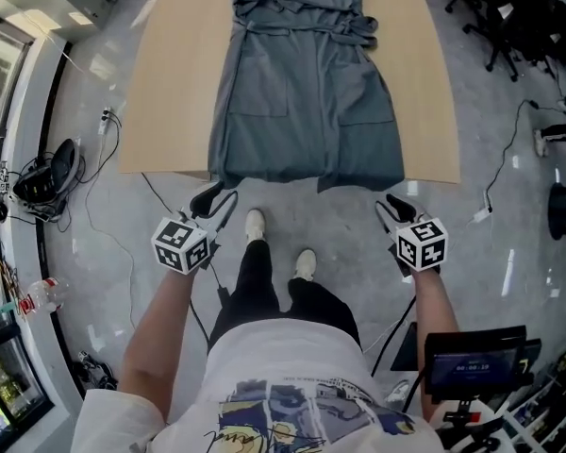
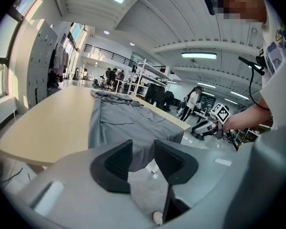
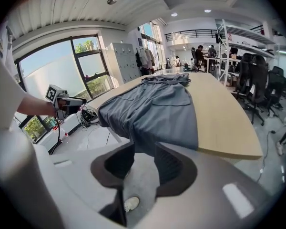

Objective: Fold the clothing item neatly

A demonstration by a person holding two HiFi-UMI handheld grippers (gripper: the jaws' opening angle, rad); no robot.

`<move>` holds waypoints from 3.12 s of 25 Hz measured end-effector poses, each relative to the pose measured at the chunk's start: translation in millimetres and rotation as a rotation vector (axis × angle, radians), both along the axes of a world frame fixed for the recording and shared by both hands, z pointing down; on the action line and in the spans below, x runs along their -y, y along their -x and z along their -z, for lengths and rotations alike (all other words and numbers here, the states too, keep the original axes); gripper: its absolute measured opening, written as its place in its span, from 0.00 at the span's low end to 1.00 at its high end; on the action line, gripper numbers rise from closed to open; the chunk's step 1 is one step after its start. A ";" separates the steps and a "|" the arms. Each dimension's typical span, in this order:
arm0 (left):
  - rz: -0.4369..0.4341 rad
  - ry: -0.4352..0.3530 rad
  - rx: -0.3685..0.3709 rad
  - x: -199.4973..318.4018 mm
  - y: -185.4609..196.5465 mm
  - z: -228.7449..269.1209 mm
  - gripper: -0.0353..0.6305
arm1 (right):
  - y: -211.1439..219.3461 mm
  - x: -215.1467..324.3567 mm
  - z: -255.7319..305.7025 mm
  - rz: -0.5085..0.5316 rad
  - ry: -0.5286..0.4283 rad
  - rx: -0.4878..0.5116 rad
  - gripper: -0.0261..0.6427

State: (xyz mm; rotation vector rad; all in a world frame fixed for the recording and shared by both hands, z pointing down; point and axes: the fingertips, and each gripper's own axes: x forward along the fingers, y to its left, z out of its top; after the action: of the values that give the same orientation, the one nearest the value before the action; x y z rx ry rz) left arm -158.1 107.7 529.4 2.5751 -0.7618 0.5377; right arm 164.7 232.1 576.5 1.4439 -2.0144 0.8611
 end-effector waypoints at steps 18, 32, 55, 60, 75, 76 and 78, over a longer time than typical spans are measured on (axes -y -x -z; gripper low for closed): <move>0.137 0.138 0.152 12.8 40.3 -99.9 0.43 | -59.4 -3.3 -95.0 -0.035 0.115 0.068 0.36; 0.112 0.208 0.138 51.3 33.0 -141.3 0.50 | -63.7 24.5 -126.3 -0.027 0.107 0.182 0.43; -0.058 0.250 -0.020 29.4 18.4 -85.9 0.08 | -26.4 8.1 -82.6 -0.003 0.072 0.314 0.05; -0.118 0.255 -0.058 22.2 17.7 -59.4 0.07 | -17.0 3.2 -54.5 0.005 0.047 0.355 0.05; -0.264 0.279 -0.231 15.3 4.2 24.9 0.07 | 27.0 9.7 35.9 0.165 -0.008 0.509 0.05; -0.273 0.278 -0.246 15.8 3.3 31.6 0.07 | 29.0 11.3 43.2 0.174 -0.017 0.520 0.05; -0.289 0.270 -0.278 17.9 1.3 45.1 0.07 | 32.6 15.7 57.0 0.189 -0.035 0.535 0.05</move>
State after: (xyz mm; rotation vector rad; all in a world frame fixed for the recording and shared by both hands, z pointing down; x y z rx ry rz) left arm -159.4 89.7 484.3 2.4441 -0.2079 0.3278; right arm 132.1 216.3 519.4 1.0887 -2.5124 1.2280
